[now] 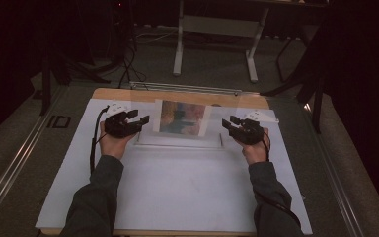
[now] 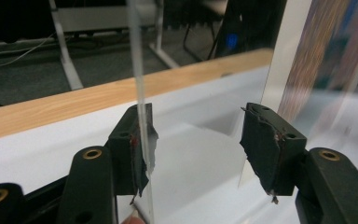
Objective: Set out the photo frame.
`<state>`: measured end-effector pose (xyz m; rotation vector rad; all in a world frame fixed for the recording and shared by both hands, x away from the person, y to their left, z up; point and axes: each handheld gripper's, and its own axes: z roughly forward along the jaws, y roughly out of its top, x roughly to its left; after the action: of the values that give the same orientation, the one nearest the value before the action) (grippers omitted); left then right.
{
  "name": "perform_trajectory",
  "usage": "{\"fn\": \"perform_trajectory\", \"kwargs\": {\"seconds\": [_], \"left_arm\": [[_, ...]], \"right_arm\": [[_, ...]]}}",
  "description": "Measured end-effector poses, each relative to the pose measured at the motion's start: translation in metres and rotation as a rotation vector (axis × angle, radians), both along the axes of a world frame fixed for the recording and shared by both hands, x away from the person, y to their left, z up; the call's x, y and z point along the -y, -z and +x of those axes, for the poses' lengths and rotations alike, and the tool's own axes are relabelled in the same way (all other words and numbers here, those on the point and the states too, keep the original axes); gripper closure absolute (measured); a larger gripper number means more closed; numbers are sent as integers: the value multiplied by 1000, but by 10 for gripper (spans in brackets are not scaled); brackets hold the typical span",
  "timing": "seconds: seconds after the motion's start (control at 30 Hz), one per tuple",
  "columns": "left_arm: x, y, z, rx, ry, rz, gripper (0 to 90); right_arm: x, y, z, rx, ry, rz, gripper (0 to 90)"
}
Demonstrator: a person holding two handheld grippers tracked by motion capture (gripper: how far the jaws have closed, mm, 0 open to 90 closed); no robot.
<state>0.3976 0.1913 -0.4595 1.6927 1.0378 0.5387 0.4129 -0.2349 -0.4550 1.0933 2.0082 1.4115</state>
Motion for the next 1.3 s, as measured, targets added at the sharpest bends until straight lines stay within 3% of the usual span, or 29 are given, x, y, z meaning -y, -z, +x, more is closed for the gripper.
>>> {"fn": "perform_trajectory", "kwargs": {"seconds": [0.1,0.2,0.3,0.4,0.53,0.83,1.3], "left_arm": [[-2,0,-8,2,-4,-23,449],[0,5,-23,-31,7,-14,457],[-1,7,-29,-24,1,-34,455],[0,8,-41,-23,10,-53,455],[2,9,-49,-18,15,-53,455],[7,10,-55,-18,24,-33,449],[2,15,-58,-11,52,-58,441]], "right_arm": [[0,1,-3,-7,-1,3,567],[1,-1,-19,-12,8,21,562],[0,-1,-22,-17,8,19,562],[0,-6,-39,-1,14,12,563],[3,-7,-48,3,15,17,564],[9,2,-58,-8,13,23,564],[11,4,-68,12,-22,-10,591]]}}
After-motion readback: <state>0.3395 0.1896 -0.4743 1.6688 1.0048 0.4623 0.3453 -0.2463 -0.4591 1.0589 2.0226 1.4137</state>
